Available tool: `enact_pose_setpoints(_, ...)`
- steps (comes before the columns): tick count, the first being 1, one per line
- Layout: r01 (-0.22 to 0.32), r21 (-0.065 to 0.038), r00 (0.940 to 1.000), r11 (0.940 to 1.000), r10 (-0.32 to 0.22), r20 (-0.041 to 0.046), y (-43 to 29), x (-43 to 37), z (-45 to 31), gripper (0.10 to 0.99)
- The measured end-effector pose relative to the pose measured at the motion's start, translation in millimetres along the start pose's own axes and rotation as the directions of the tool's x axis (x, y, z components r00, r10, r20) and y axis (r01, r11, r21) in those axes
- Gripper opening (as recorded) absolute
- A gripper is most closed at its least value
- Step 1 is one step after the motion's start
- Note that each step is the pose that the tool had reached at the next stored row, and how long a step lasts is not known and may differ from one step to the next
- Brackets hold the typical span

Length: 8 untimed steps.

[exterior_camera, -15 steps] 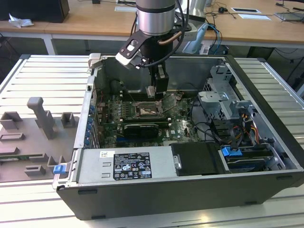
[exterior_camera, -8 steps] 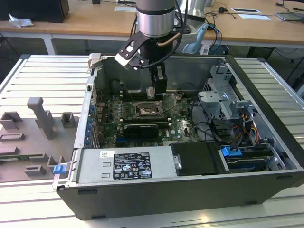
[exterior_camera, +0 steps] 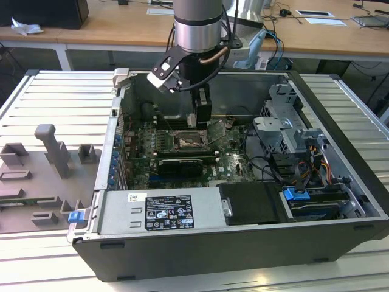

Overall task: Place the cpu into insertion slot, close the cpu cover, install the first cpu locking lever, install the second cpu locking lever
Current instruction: 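Place the cpu into insertion slot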

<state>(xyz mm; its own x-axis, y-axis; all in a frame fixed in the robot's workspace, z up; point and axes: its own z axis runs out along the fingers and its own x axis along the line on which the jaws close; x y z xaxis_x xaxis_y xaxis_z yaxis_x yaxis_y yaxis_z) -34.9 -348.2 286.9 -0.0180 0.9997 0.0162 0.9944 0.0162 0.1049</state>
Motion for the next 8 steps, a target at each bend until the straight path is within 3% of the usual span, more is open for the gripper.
enact_pose_setpoints(8, -0.001, 0.0, 1.0, 1.0, 0.001, 0.0001, -0.8, 0.3, 7.4, 0.541)
